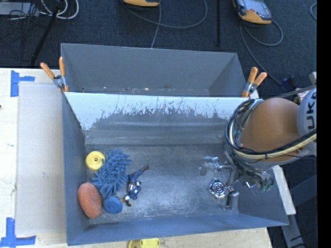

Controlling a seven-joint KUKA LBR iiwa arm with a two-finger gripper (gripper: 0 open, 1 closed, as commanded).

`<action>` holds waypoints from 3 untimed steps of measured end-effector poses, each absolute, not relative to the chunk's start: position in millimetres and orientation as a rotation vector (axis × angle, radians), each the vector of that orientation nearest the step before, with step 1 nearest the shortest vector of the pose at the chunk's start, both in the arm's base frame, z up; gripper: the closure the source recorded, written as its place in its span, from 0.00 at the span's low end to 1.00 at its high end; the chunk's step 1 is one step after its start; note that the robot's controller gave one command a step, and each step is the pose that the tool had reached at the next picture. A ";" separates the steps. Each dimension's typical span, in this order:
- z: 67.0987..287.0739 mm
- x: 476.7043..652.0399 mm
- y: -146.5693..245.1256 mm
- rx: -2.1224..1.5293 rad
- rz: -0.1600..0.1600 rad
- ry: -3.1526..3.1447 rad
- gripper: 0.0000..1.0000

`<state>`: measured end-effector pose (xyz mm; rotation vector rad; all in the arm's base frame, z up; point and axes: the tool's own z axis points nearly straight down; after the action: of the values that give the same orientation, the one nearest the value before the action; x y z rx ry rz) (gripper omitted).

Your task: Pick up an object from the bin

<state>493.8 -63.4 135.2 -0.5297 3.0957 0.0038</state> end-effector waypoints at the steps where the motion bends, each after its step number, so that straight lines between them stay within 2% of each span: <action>1: 120.8 538.2 -117.0 -0.413 0.001 3.112 0.00; 3: 112.2 531.7 -127.1 -0.606 -0.003 3.080 0.00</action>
Offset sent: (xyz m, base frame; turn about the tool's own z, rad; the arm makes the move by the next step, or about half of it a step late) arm 0.0217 -0.0663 -0.0110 -0.0222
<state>531.7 -127.1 112.2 -0.6056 3.0800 -0.0028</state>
